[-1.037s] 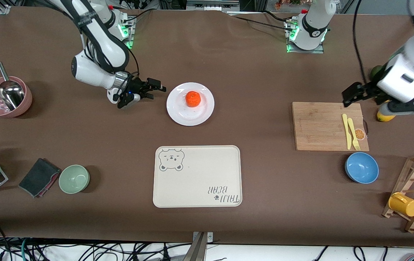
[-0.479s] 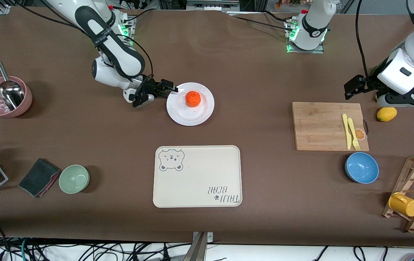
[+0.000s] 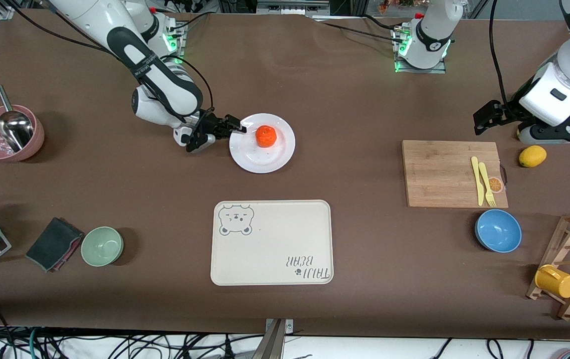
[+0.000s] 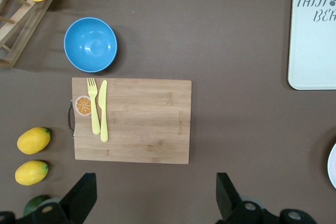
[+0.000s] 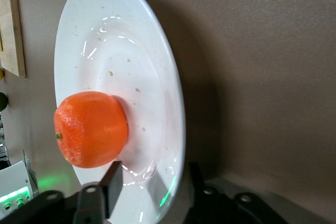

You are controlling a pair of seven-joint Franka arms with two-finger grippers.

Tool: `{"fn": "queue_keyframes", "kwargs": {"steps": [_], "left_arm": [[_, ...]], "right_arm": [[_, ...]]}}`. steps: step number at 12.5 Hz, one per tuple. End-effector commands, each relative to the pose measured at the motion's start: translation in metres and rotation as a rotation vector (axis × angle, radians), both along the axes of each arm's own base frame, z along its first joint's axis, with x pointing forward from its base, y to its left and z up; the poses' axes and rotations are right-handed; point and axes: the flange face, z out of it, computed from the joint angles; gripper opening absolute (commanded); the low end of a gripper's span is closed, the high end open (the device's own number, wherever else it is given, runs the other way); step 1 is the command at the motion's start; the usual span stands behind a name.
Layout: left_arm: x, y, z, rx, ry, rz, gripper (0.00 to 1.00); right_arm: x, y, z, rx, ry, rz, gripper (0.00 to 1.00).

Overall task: Place orange and plate with both arms
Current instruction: 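Retract the left gripper while the right gripper grasps the plate rim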

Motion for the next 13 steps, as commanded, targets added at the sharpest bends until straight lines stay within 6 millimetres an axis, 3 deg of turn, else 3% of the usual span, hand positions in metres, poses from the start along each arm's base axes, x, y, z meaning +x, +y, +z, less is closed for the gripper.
{"fn": "queue_keyframes", "kwargs": {"steps": [1, 3, 8, 13], "left_arm": [[-0.006, 0.003, 0.003, -0.017, 0.006, -0.014, 1.00], [-0.006, 0.005, 0.003, -0.017, 0.007, -0.011, 1.00], [-0.008, 0.009, 0.001, -0.015, 0.024, -0.005, 1.00], [-0.008, 0.010, 0.001, -0.015, 0.026, -0.002, 1.00]], "right_arm": [[0.008, 0.004, -0.004, 0.015, -0.017, -0.010, 0.35], [0.011, 0.002, -0.013, 0.025, -0.023, -0.003, 0.20], [0.017, -0.006, -0.025, 0.025, -0.029, 0.000, 0.00], [0.038, 0.000, -0.015, 0.052, 0.005, -0.094, 0.00]]}}
